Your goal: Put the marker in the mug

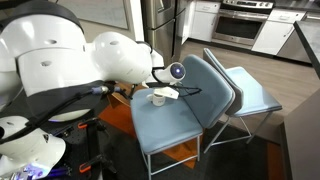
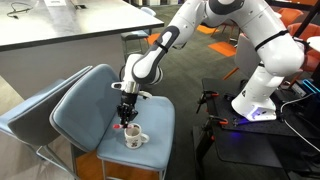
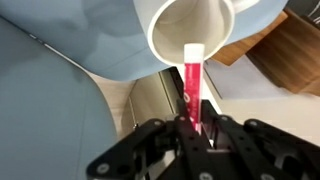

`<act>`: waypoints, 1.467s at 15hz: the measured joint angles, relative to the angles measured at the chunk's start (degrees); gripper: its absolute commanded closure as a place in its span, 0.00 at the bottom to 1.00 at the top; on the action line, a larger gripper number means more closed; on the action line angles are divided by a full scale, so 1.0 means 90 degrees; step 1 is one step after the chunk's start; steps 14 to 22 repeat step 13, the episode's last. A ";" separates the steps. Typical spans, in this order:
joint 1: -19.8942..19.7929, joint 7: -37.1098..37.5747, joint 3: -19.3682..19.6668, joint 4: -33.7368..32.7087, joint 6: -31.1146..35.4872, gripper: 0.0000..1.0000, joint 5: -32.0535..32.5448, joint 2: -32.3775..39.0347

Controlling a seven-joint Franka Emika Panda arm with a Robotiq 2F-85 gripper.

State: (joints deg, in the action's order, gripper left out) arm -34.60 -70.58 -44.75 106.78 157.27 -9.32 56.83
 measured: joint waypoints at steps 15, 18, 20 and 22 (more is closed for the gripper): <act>0.0124 0.0406 0.0291 -0.0169 -0.1552 0.00 -0.0059 -0.0400; 0.0124 0.0406 0.0291 -0.0169 -0.1552 0.00 -0.0059 -0.0400; 0.0124 0.0406 0.0291 -0.0169 -0.1552 0.00 -0.0059 -0.0400; 0.0124 0.0406 0.0291 -0.0169 -0.1552 0.00 -0.0059 -0.0400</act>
